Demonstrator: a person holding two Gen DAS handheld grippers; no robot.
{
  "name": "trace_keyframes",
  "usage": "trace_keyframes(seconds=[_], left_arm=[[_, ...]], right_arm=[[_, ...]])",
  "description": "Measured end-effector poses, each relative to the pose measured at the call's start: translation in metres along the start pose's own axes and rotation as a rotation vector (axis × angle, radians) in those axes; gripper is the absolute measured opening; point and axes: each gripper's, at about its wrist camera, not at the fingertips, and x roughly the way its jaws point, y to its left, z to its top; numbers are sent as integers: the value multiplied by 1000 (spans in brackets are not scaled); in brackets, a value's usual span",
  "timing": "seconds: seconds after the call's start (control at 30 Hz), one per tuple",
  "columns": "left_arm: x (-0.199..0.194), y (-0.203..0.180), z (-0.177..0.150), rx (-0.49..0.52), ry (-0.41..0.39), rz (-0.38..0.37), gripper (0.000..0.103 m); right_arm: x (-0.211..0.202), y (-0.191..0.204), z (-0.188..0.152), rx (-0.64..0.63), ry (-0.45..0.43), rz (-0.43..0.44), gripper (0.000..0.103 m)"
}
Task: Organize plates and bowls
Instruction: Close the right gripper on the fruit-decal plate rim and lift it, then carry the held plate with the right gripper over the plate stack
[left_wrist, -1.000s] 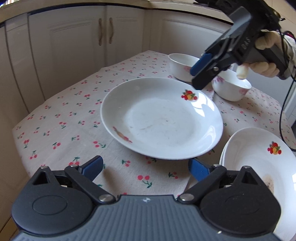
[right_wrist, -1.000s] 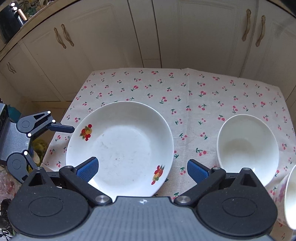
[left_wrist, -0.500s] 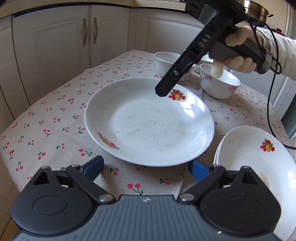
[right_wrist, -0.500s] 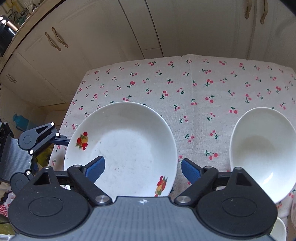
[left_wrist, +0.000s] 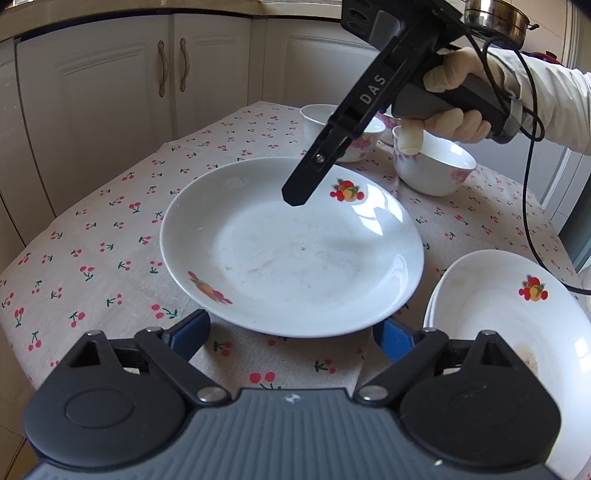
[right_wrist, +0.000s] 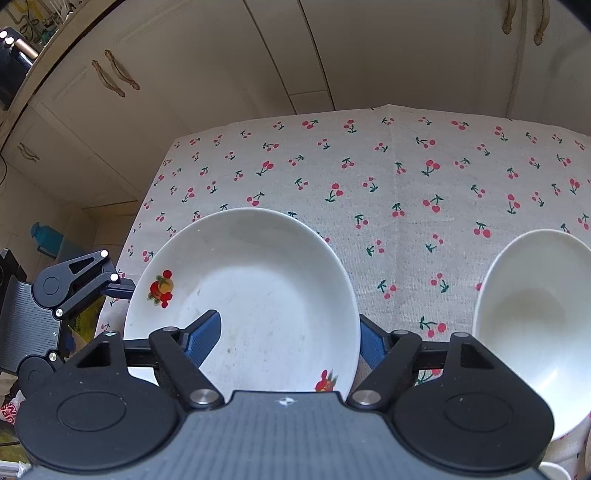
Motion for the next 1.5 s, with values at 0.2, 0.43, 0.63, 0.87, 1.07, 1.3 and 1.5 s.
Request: trace_keyframes(seconds=[0.2, 0.43, 0.63, 0.87, 1.07, 1.3, 1.5], left_arm=[[0, -4, 3, 22, -1, 7, 94], [-1, -1, 4, 10, 2, 30, 94], [1, -4, 3, 14, 16, 41, 94], [3, -6, 5, 5, 15, 42, 94], [5, -7, 4, 9, 25, 53, 94], [6, -3, 5, -20, 29, 58, 94], [4, -3, 4, -27, 36, 57, 94]], right_arm=[[1, -1, 3, -1, -6, 7, 82], [4, 1, 9, -14, -9, 5, 82], [7, 2, 9, -31, 7, 22, 83], [13, -3, 15, -26, 12, 44, 83], [11, -1, 13, -47, -2, 56, 83], [8, 4, 12, -76, -15, 53, 83], [8, 7, 11, -96, -22, 52, 83]])
